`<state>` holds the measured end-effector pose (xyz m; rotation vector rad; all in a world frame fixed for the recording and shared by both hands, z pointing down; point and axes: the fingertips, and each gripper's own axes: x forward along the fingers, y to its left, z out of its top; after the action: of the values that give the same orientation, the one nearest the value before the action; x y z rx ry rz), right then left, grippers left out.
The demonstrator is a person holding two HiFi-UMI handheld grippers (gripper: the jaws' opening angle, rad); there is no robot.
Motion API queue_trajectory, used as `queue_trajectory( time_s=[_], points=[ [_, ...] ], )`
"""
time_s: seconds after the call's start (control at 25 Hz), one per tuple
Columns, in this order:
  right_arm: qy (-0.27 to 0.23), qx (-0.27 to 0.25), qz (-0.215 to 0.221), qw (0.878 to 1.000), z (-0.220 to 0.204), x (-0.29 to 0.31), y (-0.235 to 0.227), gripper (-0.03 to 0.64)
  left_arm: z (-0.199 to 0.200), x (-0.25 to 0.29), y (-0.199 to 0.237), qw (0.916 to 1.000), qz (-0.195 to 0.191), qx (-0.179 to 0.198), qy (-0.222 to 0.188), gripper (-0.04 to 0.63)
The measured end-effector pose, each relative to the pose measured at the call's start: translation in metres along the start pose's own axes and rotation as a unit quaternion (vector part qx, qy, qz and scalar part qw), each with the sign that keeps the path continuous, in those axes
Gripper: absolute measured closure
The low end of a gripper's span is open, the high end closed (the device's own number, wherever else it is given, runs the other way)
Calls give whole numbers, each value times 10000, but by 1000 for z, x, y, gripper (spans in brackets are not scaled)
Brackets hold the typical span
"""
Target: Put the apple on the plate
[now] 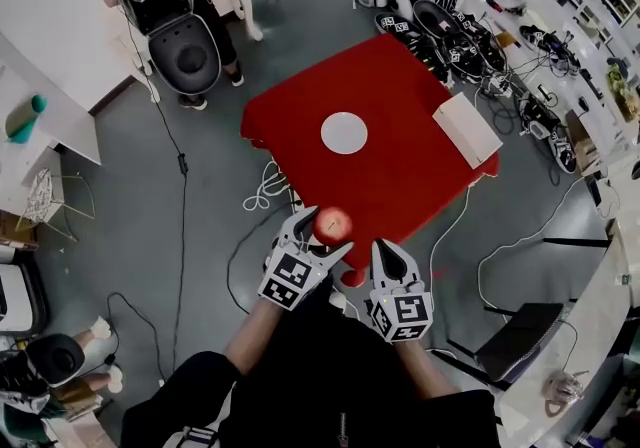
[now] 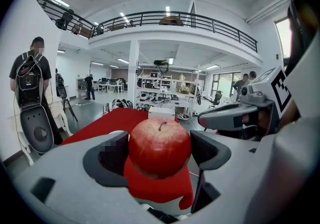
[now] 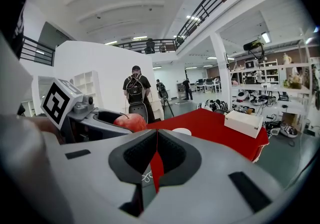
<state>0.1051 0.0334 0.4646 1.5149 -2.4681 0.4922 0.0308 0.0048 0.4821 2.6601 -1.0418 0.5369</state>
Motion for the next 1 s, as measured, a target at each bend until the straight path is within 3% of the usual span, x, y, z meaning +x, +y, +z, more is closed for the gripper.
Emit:
queue_trajectory(
  time_s=[0.44,1.0],
  points=[
    [70,93,-58,9999,36,89,-38,604,33,65,82,10000,-41,-37,13,210],
    [294,332,-393,9982,65,190,-75,604,55,131,179,9992,-384,112,-9,210]
  ],
)
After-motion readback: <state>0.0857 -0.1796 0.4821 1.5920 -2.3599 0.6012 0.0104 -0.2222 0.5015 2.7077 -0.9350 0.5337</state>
